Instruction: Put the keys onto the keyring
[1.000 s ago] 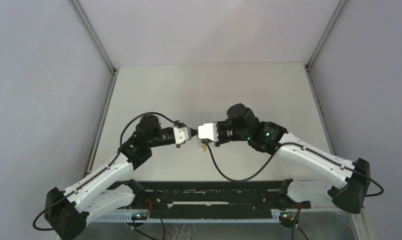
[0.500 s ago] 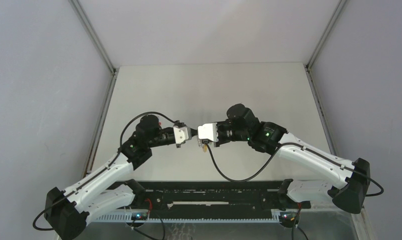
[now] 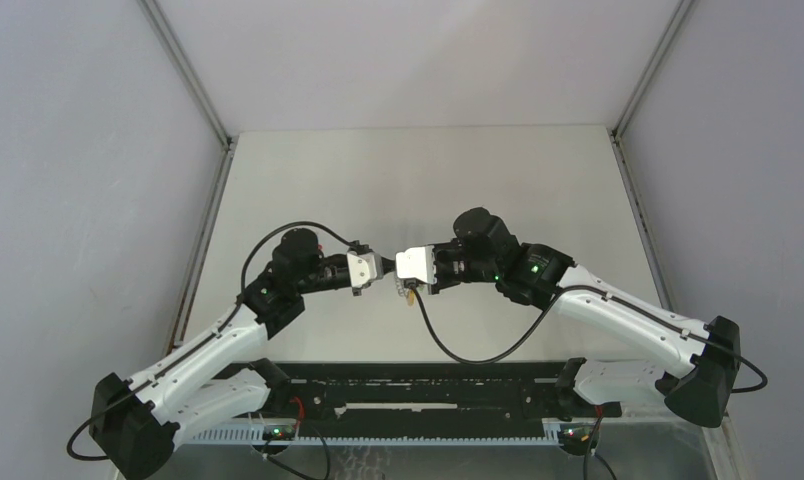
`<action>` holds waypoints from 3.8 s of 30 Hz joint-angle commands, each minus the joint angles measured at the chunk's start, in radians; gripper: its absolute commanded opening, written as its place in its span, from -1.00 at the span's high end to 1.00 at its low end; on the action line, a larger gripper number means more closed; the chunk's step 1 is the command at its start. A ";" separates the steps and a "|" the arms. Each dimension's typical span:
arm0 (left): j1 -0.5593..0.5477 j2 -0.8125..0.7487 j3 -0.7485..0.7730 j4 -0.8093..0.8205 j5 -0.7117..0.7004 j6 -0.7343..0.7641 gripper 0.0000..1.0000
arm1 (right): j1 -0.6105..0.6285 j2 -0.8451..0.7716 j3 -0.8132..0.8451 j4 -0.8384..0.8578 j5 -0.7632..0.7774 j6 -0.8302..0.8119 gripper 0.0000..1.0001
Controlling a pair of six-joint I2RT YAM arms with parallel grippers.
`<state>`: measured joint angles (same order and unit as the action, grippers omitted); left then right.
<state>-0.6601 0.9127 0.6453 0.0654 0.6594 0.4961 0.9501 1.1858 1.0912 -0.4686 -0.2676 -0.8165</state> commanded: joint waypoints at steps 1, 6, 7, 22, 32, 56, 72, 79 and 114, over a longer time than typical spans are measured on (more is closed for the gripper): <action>0.002 -0.004 0.028 0.054 0.039 -0.020 0.99 | 0.016 -0.002 0.004 0.045 -0.036 -0.017 1.00; 0.002 -0.002 0.031 0.056 0.047 -0.022 1.00 | 0.020 0.005 0.006 0.042 -0.034 -0.024 1.00; 0.002 -0.002 0.031 0.056 0.050 -0.023 1.00 | 0.021 0.007 0.006 0.042 -0.034 -0.024 1.00; 0.001 -0.005 0.028 0.083 0.074 -0.040 1.00 | 0.027 0.033 0.028 0.047 -0.050 -0.007 1.00; -0.007 0.014 0.043 0.039 0.044 -0.028 1.00 | 0.026 0.011 0.026 0.075 -0.051 0.008 1.00; -0.006 -0.060 -0.024 0.111 -0.025 -0.036 1.00 | 0.032 -0.061 0.008 0.034 -0.027 0.042 0.59; -0.003 -0.059 -0.024 0.132 0.042 -0.055 0.99 | -0.083 -0.141 -0.109 0.209 -0.164 0.086 0.57; -0.003 -0.055 -0.022 0.138 0.048 -0.060 1.00 | -0.093 -0.132 -0.116 0.215 -0.218 0.076 0.58; -0.027 -0.034 0.039 -0.003 0.001 -0.008 1.00 | -0.059 -0.112 -0.080 0.198 -0.194 0.070 1.00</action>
<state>-0.6788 0.8837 0.6369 0.0776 0.6838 0.4660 0.8776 1.0748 0.9691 -0.3099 -0.4671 -0.7479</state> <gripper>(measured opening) 0.010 0.003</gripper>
